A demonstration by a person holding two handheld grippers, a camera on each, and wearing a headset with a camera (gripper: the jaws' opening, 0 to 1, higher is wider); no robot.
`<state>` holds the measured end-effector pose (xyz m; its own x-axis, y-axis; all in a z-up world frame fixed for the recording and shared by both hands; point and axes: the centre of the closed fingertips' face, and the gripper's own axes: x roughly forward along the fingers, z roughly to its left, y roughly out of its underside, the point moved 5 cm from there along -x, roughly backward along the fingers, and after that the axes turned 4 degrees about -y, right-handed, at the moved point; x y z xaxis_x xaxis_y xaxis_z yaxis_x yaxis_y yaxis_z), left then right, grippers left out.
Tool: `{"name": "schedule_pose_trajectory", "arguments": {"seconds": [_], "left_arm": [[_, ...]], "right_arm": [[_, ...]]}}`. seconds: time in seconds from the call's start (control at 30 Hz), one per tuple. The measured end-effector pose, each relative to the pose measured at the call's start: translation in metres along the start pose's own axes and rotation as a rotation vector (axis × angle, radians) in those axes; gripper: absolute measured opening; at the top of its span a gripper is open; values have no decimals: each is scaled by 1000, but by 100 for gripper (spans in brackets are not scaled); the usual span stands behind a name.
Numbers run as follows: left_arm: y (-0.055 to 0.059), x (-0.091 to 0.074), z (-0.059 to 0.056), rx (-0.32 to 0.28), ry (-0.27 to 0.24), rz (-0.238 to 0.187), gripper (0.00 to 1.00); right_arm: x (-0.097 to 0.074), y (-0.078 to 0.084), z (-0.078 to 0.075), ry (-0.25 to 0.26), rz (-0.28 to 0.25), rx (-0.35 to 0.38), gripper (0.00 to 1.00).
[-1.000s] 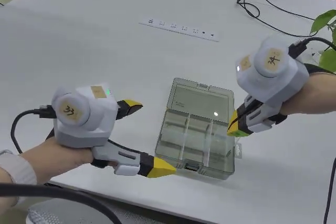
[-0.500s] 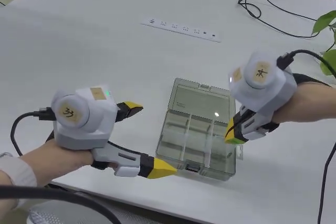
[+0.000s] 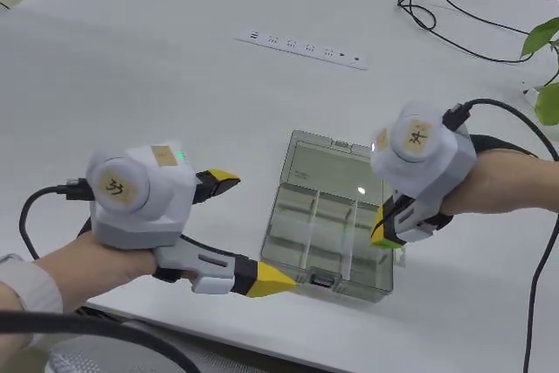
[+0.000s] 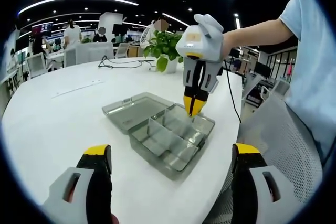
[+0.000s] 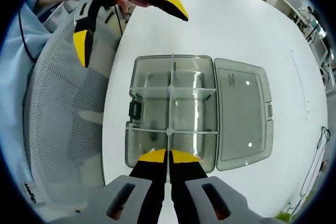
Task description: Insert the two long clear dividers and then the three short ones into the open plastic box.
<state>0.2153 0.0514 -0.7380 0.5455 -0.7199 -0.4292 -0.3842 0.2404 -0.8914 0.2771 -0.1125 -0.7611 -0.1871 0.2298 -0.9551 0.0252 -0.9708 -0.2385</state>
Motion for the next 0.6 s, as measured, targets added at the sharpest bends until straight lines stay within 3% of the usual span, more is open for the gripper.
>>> {"name": "schedule_pose_trajectory", "arguments": {"seconds": [0.43, 0.6], "left_arm": [[-3, 3, -1, 0, 7, -6, 97], [-5, 4, -2, 8, 12, -7, 96]], "right_arm": [[3, 2, 2, 8, 15, -10, 2], [1, 4, 2, 10, -19, -27, 3]]}}
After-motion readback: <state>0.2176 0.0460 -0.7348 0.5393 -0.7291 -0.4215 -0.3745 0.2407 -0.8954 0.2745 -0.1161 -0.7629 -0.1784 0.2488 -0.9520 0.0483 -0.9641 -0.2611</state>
